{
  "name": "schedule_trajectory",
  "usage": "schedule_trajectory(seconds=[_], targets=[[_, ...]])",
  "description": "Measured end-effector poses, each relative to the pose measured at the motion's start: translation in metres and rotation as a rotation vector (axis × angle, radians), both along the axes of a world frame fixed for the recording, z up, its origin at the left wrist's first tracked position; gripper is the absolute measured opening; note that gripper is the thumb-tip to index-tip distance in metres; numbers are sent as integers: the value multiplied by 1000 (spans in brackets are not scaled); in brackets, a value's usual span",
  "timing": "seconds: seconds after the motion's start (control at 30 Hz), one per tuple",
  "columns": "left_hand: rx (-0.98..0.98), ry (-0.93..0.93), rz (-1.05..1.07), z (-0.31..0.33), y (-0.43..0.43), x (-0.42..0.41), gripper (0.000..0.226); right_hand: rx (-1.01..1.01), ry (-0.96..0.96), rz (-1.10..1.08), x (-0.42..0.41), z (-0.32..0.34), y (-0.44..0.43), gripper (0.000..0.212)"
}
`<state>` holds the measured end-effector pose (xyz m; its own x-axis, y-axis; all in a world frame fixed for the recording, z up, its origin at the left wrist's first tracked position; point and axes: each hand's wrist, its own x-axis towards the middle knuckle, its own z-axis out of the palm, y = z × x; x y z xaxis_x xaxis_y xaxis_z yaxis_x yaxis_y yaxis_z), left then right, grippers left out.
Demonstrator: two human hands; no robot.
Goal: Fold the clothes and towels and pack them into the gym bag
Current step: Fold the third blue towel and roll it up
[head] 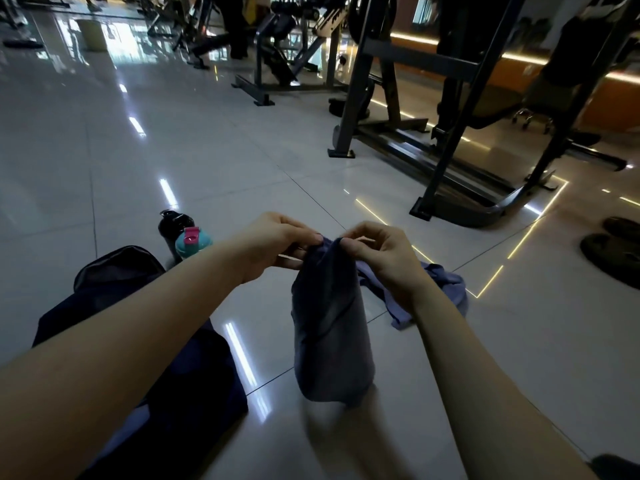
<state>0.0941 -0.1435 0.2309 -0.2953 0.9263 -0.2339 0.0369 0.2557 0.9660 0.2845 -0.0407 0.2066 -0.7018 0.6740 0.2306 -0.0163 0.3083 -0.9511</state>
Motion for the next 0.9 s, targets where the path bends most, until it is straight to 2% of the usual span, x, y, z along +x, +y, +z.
schedule_trajectory(seconds=[0.1,0.27,0.4,0.67,0.8,0.9], targets=[[52,42,42,3,4,4,10,60,5,16,2,9,1,11],[125,77,-5,4,8,13,11,170,-11,-61,-5,9,-2,9],[126,105,-38,4,9,16,10,158,9,-137,-5,4,-1,10],[159,117,-81,1,11,18,14,118,-19,-143,-7,0,2,14],[166,109,-66,-9,14,23,11,142,-162,-123,-7,0,5,12],[137,98,-104,-24,15,32,35,129,-185,-209,-6,-1,10,13]])
